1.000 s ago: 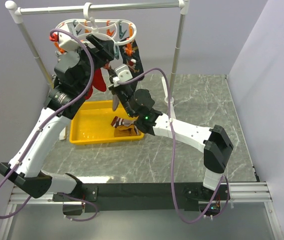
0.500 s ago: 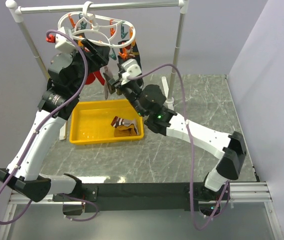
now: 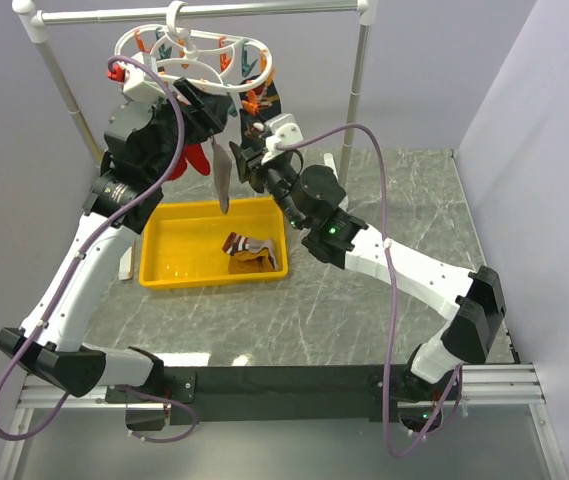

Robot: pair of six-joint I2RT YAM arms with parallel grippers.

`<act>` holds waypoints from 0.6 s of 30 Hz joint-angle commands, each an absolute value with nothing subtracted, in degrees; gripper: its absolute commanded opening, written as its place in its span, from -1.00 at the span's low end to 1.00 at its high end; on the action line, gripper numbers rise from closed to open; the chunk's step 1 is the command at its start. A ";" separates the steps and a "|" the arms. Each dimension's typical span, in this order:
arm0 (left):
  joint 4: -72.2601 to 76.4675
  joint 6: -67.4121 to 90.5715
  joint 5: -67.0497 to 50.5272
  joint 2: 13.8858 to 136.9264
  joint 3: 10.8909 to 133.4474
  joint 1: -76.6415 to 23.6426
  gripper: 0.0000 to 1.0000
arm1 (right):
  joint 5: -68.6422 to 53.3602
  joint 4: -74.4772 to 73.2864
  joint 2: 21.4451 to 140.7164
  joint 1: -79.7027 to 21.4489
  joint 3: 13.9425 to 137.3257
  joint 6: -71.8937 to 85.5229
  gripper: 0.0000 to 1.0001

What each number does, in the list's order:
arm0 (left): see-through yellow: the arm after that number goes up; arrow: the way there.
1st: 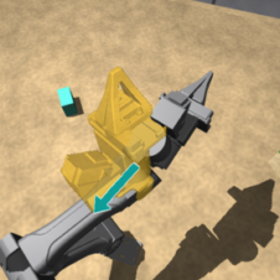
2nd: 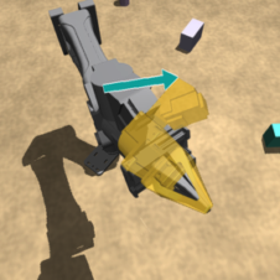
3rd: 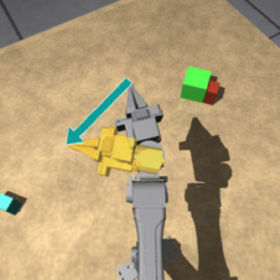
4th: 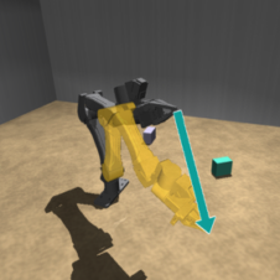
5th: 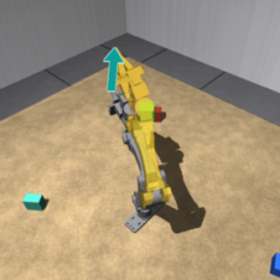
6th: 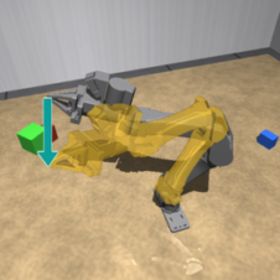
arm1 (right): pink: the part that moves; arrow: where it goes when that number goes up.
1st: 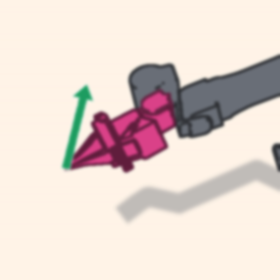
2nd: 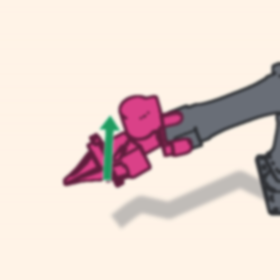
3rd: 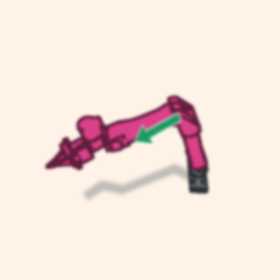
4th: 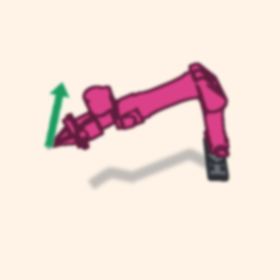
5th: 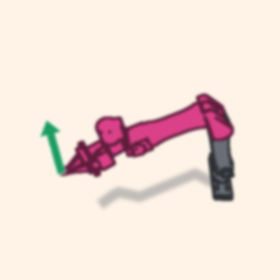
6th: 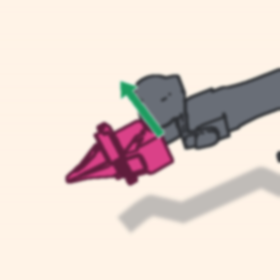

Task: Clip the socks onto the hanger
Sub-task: Clamp the sock onto the hanger, then open the clamp at the hanger.

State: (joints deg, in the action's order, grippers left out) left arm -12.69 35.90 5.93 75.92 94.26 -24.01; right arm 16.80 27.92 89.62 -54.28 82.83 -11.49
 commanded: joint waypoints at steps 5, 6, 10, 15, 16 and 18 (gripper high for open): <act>-9.06 39.28 4.66 77.08 96.33 -23.82 0.24 | 16.78 28.39 84.99 -52.56 80.86 -9.75 0.00; -8.79 39.55 4.22 77.60 96.50 -23.82 0.23 | 17.22 28.39 84.99 -52.56 80.69 -9.93 0.00; -8.35 41.13 2.90 79.27 97.99 -23.82 0.25 | 17.58 29.44 84.38 -52.30 79.28 -10.37 -0.01; -8.00 41.92 2.64 81.12 99.14 -23.82 0.26 | 16.53 30.67 85.34 -51.68 79.28 -9.84 -0.04; -7.74 42.10 2.46 81.38 99.40 -23.82 0.24 | 16.44 30.93 85.52 -51.59 79.45 -9.76 -0.04; -6.86 42.10 1.94 82.09 99.40 -23.82 0.22 | 16.00 31.38 86.22 -51.50 79.72 -9.23 -0.04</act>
